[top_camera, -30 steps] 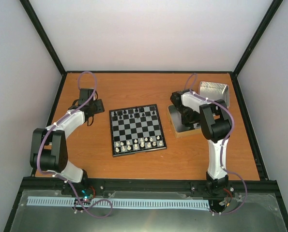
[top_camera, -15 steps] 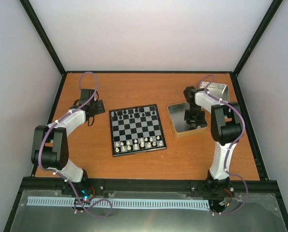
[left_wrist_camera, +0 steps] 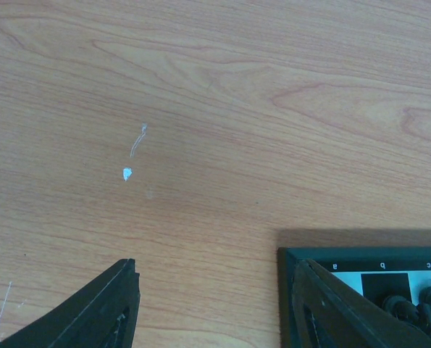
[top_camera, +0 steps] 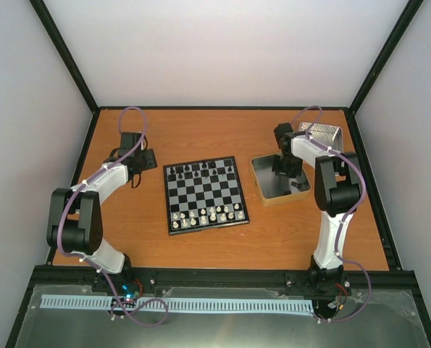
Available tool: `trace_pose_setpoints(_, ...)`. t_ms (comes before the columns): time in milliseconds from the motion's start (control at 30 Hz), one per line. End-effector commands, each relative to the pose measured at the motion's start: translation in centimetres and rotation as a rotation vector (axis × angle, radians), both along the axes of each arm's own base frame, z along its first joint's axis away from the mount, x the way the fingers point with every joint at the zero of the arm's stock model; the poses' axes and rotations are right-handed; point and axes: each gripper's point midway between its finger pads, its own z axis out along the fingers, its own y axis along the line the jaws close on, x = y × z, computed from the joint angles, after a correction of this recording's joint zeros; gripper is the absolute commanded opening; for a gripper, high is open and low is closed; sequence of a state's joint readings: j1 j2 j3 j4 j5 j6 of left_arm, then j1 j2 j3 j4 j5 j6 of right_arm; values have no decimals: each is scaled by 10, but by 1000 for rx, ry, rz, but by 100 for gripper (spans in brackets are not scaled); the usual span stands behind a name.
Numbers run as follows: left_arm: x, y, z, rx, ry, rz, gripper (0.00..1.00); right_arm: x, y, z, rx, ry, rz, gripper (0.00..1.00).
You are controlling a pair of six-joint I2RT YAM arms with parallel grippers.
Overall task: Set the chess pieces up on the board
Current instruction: Pick up the chess piece from the storage box.
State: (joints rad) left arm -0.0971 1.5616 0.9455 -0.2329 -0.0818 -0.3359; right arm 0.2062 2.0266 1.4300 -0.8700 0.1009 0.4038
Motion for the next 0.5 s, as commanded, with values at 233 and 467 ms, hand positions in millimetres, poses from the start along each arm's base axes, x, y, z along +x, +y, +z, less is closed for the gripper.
trace_pose_setpoints(233,17,-6,20,-21,-59,-30,59,-29,-37,2,-138,6,28,49)
trace_pose_setpoints(467,16,-7,20,-27,-59,-32,59,-36,-39,-7,-140,58,89,49)
